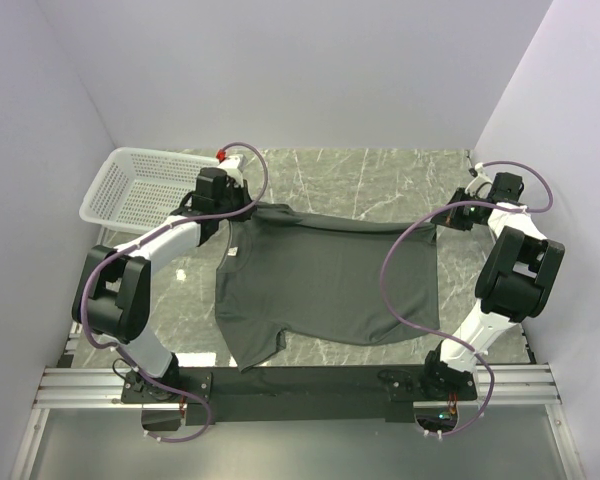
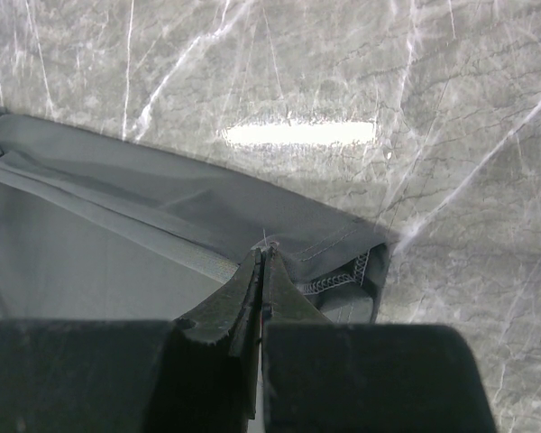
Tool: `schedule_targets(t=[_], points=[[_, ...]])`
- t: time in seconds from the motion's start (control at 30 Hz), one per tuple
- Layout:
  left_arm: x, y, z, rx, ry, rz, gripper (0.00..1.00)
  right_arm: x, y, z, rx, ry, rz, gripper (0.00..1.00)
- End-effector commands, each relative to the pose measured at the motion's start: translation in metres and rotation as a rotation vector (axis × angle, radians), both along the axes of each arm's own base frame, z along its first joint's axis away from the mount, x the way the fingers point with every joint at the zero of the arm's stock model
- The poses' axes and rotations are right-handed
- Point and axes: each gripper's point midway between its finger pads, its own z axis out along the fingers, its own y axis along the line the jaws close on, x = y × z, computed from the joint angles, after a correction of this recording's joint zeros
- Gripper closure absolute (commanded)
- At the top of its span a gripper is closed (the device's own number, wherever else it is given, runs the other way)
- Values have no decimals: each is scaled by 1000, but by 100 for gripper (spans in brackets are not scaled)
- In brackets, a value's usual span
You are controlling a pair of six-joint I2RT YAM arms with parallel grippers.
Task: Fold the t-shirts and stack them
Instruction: Fold the tshirt
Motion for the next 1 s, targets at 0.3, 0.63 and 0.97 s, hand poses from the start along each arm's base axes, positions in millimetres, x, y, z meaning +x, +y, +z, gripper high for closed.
schedule_targets(t=[0.3,0.63,0.97], points=[[-7,-4,6,10,-9,-1,99,-14,-5,2,-65,3,37,100],[-10,-9,-4,32,22,-11,99,-22,-5,-12,-78,53,63,99],[-8,-9,-6,42,26,-3,99,-24,-5,-15,-81,64,73,98]])
